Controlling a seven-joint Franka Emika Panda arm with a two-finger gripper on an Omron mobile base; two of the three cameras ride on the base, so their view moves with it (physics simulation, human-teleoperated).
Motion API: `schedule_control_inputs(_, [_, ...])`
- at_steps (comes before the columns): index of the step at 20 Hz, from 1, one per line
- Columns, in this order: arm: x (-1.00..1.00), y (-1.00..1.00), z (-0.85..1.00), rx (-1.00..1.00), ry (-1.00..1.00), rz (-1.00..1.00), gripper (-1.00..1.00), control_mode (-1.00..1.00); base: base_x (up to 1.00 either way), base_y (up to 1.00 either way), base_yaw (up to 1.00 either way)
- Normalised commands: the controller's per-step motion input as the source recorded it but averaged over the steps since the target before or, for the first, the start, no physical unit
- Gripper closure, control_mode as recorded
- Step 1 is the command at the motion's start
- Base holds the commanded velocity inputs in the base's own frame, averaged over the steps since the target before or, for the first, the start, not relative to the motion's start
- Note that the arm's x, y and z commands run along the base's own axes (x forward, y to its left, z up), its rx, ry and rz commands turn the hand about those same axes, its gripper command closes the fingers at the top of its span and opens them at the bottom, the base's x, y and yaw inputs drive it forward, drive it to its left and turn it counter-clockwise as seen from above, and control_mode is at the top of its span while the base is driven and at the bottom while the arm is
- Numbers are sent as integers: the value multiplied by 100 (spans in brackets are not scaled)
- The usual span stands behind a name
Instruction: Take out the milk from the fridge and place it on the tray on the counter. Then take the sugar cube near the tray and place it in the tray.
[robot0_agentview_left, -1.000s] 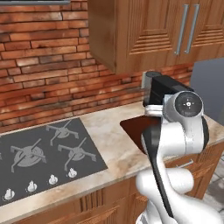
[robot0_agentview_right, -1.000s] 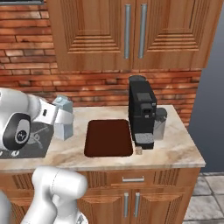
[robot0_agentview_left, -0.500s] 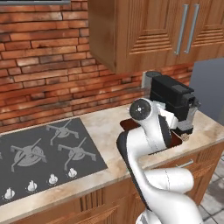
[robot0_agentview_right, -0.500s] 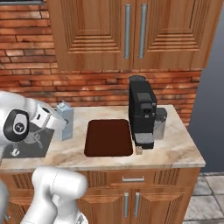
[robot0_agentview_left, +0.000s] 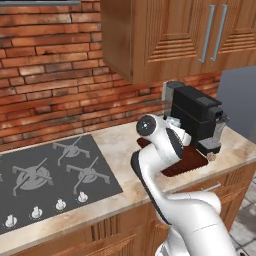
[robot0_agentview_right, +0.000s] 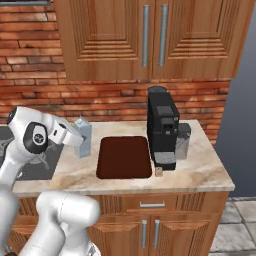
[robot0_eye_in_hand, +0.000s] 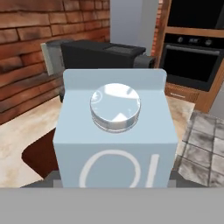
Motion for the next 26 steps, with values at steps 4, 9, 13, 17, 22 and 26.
schedule_control_inputs(4, [52,-10,-18,0,0,-8,100,-100,0,0,0])
schedule_control_inputs(9, [41,-24,-10,0,0,-8,100,-100,0,0,0])
schedule_control_inputs(13, [37,-19,-13,0,5,-8,100,-100,0,0,0])
schedule_control_inputs(17, [38,-14,-16,0,5,-8,100,-100,0,0,0])
schedule_control_inputs(22, [43,-8,-22,0,6,-9,100,-100,0,0,0])
schedule_control_inputs(26, [34,-6,-15,0,2,-9,100,-100,0,0,0])
